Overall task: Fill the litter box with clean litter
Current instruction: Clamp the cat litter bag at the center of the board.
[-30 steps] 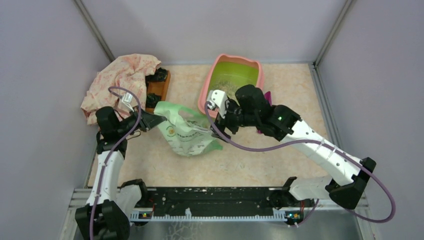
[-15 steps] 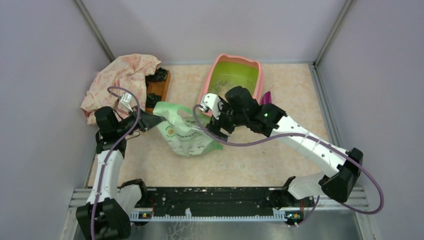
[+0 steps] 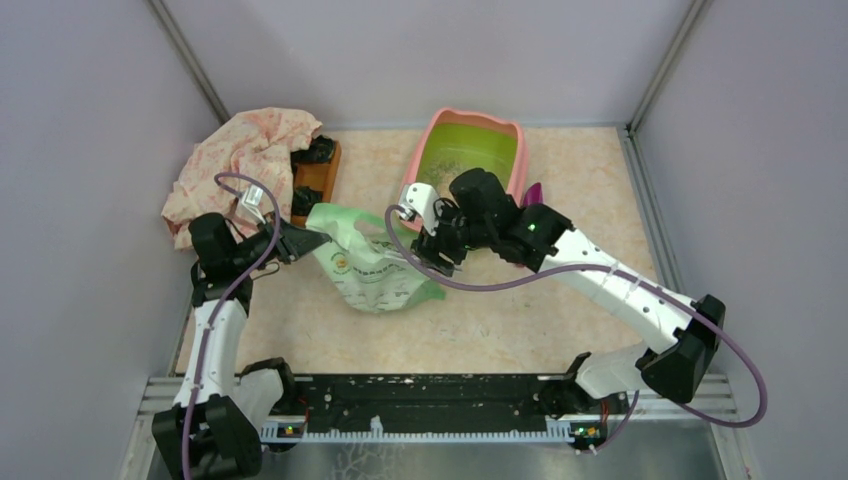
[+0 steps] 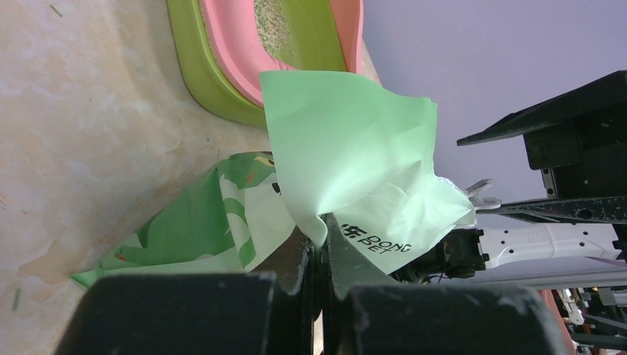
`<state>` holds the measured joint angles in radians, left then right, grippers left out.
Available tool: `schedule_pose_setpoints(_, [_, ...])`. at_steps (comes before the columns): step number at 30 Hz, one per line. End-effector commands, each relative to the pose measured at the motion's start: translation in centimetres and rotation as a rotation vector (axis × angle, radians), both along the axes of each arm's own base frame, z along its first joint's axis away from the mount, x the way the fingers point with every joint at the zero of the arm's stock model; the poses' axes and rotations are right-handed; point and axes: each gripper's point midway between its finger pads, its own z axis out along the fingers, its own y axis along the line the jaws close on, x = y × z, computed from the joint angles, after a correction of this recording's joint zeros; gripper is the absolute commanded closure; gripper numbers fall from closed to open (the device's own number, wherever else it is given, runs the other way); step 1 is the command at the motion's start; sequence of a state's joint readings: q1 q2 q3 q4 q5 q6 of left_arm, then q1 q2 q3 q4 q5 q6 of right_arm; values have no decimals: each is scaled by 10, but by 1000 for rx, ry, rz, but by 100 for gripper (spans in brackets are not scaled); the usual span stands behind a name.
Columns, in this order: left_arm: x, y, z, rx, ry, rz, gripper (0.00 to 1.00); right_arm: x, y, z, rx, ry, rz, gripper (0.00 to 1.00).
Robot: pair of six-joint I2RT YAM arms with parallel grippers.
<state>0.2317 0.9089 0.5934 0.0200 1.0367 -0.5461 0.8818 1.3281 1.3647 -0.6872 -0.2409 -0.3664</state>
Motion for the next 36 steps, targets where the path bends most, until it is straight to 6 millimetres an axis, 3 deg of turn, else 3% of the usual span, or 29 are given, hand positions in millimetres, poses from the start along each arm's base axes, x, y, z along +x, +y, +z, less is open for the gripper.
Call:
schedule_pose_setpoints(1, [9, 8, 18, 28, -79, 28, 97, -1, 9, 48, 116, -77, 30, 43])
schedule_pose_setpoints(9, [8, 7, 19, 27, -82, 25, 97, -5, 11, 44, 103, -51, 49, 72])
schedule_pose_setpoints(15, [8, 7, 21, 22, -86, 24, 97, -7, 14, 41, 94, -26, 63, 87])
schedule_pose_setpoints(30, [8, 6, 27, 16, -97, 18, 97, -9, 29, 41, 112, 0, 75, 99])
schedule_pose_setpoints(36, [8, 6, 28, 16, -101, 16, 97, -8, 35, 48, 116, 5, 71, 100])
